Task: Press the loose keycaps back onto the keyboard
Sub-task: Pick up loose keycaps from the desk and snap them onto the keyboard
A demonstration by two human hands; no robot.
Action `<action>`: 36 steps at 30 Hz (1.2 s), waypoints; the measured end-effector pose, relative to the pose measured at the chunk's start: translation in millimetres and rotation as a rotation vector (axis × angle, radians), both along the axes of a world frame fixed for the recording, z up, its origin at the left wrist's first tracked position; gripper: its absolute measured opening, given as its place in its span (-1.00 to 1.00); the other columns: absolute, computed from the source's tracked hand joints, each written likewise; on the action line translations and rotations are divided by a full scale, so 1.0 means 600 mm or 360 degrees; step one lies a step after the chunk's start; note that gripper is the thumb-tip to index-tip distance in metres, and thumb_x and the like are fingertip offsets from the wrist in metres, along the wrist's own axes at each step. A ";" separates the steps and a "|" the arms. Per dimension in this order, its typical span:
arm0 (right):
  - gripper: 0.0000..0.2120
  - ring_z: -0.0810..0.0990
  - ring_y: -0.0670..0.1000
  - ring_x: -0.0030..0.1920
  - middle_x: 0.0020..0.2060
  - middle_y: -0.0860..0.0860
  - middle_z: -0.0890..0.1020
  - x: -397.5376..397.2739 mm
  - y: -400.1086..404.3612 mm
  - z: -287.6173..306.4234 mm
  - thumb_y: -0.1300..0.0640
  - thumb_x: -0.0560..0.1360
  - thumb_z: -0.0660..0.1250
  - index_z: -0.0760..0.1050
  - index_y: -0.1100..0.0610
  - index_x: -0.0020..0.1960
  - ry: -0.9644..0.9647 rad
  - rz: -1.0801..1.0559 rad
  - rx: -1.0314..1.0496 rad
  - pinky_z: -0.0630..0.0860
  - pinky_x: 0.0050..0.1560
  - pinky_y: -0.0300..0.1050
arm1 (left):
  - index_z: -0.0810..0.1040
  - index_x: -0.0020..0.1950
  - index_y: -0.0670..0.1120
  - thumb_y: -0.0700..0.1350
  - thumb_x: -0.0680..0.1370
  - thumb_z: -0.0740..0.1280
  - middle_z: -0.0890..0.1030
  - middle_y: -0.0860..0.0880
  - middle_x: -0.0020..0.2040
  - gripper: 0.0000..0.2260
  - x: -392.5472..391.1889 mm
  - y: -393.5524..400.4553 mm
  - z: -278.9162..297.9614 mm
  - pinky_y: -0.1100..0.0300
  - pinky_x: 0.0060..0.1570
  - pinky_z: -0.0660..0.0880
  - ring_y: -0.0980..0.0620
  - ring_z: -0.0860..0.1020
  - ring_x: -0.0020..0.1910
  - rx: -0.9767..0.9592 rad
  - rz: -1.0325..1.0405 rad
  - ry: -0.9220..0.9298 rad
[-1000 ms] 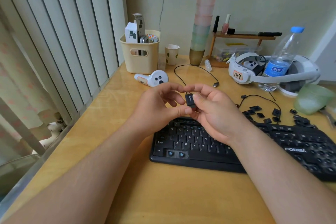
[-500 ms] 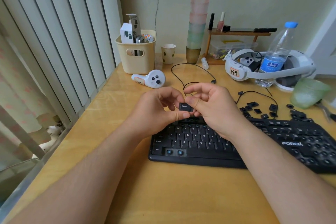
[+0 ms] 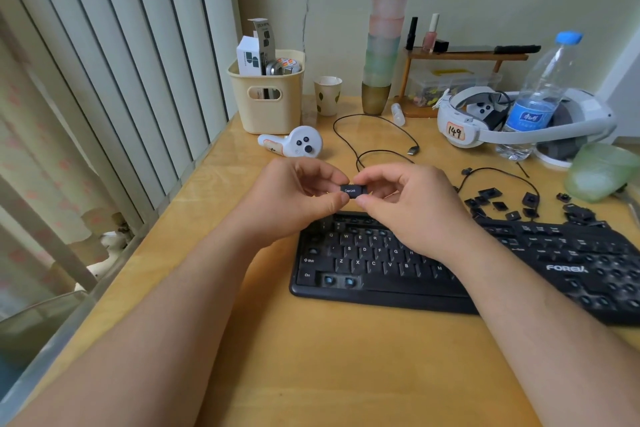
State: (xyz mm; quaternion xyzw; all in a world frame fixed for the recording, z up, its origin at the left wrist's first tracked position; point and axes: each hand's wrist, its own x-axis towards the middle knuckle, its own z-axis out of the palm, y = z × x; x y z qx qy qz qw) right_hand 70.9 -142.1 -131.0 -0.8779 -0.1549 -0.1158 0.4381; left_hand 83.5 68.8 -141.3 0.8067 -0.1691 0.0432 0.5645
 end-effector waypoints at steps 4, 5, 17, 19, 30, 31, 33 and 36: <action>-0.83 0.60 -0.18 -0.26 -0.24 -0.15 0.67 -0.003 0.013 -0.004 0.09 0.45 0.57 0.71 -0.12 0.01 0.0001 0.0058 -0.0044 0.48 -0.19 -0.41 | 0.71 0.01 -0.11 -0.22 0.52 0.53 0.73 -0.06 -0.16 -0.90 -0.005 0.017 0.020 0.27 -0.08 0.54 0.13 0.63 -0.17 0.0036 -0.0065 0.0276; -0.84 0.59 -0.19 -0.25 -0.24 -0.16 0.67 -0.006 0.017 -0.005 0.07 0.46 0.56 0.70 -0.12 0.00 0.0016 0.0083 -0.0107 0.46 -0.20 -0.42 | 0.71 0.02 -0.10 -0.21 0.52 0.53 0.73 -0.03 -0.16 -0.90 -0.004 0.025 0.029 0.26 -0.08 0.52 0.13 0.62 -0.18 0.0135 -0.0106 0.0371; -0.86 0.54 -0.18 -0.04 -0.09 -0.22 0.63 -0.029 0.058 -0.009 -0.08 0.57 0.43 0.69 -0.17 0.11 0.0043 0.0370 -0.0606 0.51 0.05 -0.13 | 0.75 0.06 0.13 -0.03 0.55 0.52 0.74 0.16 -0.15 -0.88 -0.064 0.091 -0.004 0.32 -0.12 0.53 0.23 0.63 -0.22 0.0638 -0.0055 0.0157; -0.88 0.54 -0.10 0.03 -0.07 -0.18 0.64 -0.026 0.060 -0.014 -0.06 0.58 0.41 0.70 -0.16 0.09 -0.0034 0.0381 -0.0658 0.52 0.13 0.01 | 0.76 0.06 0.15 0.03 0.55 0.51 0.74 0.20 -0.13 -0.89 -0.066 0.093 -0.022 0.26 -0.09 0.56 0.20 0.65 -0.17 0.0660 0.0022 0.0063; -0.90 0.54 -0.07 0.04 -0.07 -0.16 0.62 -0.020 0.057 -0.023 0.01 0.58 0.43 0.71 -0.15 0.05 -0.0095 0.0384 -0.0680 0.49 0.16 0.00 | 0.74 0.04 0.21 0.02 0.56 0.50 0.70 0.34 -0.06 -0.90 -0.062 0.092 -0.043 0.45 0.00 0.46 0.33 0.63 -0.03 0.0705 0.0061 -0.0106; -0.90 0.53 -0.08 0.04 -0.07 -0.17 0.62 -0.021 0.056 -0.023 0.01 0.58 0.44 0.70 -0.15 0.04 -0.0106 0.0383 -0.0681 0.49 0.15 -0.02 | 0.74 0.04 0.20 0.01 0.56 0.50 0.70 0.33 -0.06 -0.90 -0.063 0.092 -0.043 0.47 0.00 0.45 0.34 0.63 -0.02 0.0687 0.0052 -0.0111; -0.90 0.52 -0.10 0.05 -0.08 -0.19 0.62 -0.023 0.054 -0.022 0.01 0.57 0.45 0.70 -0.16 0.03 -0.0135 0.0393 -0.0689 0.47 0.16 -0.05 | 0.74 0.05 0.17 0.00 0.55 0.51 0.70 0.31 -0.07 -0.89 -0.063 0.093 -0.044 0.49 -0.01 0.43 0.35 0.63 -0.02 0.0665 0.0028 -0.0136; -0.90 0.51 -0.04 0.07 -0.09 -0.20 0.63 -0.023 0.054 -0.023 0.02 0.57 0.44 0.70 -0.16 0.04 -0.0224 0.0412 -0.0744 0.46 0.19 0.03 | 0.75 0.06 0.12 -0.01 0.54 0.52 0.70 0.28 -0.07 -0.89 -0.065 0.092 -0.047 0.48 -0.01 0.43 0.32 0.63 -0.03 0.0641 0.0015 -0.0188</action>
